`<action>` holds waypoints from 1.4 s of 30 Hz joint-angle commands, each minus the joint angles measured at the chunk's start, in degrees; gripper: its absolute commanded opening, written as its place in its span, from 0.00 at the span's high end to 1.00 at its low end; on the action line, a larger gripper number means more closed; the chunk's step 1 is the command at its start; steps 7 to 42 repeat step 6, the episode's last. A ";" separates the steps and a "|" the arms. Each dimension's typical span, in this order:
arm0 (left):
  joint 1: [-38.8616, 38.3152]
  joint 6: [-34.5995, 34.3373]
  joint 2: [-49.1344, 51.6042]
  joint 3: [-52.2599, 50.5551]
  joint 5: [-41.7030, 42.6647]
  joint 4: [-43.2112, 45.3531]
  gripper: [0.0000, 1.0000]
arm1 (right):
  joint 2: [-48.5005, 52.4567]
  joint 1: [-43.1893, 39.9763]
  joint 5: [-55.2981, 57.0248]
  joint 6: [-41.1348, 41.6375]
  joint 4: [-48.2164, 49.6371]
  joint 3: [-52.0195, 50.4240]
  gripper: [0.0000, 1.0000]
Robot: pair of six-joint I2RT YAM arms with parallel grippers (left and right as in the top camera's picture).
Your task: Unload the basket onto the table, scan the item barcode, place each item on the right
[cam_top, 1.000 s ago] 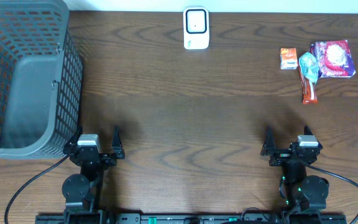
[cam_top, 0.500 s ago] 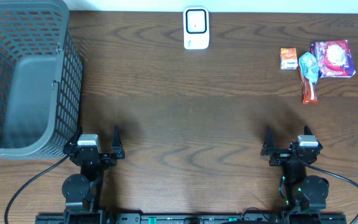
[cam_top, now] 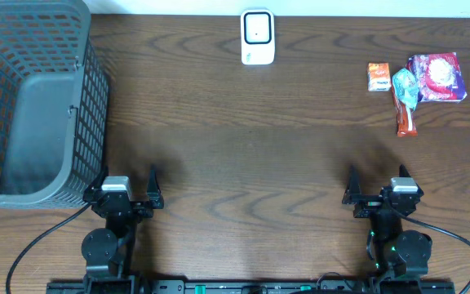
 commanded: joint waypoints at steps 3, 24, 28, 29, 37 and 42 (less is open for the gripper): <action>-0.07 0.96 -0.37 -0.57 0.79 -2.56 0.02 | -0.37 -0.74 -0.33 0.76 -0.24 -0.09 0.01; -0.07 0.96 -0.37 -0.57 0.79 -2.56 0.02 | -0.37 -0.74 -0.33 0.76 -0.24 -0.09 0.01; -0.07 0.96 -0.37 -0.57 0.79 -2.56 0.02 | -0.37 -0.74 -0.33 0.76 -0.24 -0.09 0.01; -0.07 0.96 -0.37 -0.57 0.79 -2.56 0.02 | -0.37 -0.74 -0.33 0.76 -0.24 -0.09 0.01; -0.07 0.96 -0.37 -0.57 0.79 -2.56 0.02 | -0.37 -0.74 -0.33 0.76 -0.24 -0.09 0.01; -0.07 0.96 -0.37 -0.57 0.79 -2.56 0.02 | -0.37 -0.74 -0.33 0.76 -0.24 -0.09 0.01</action>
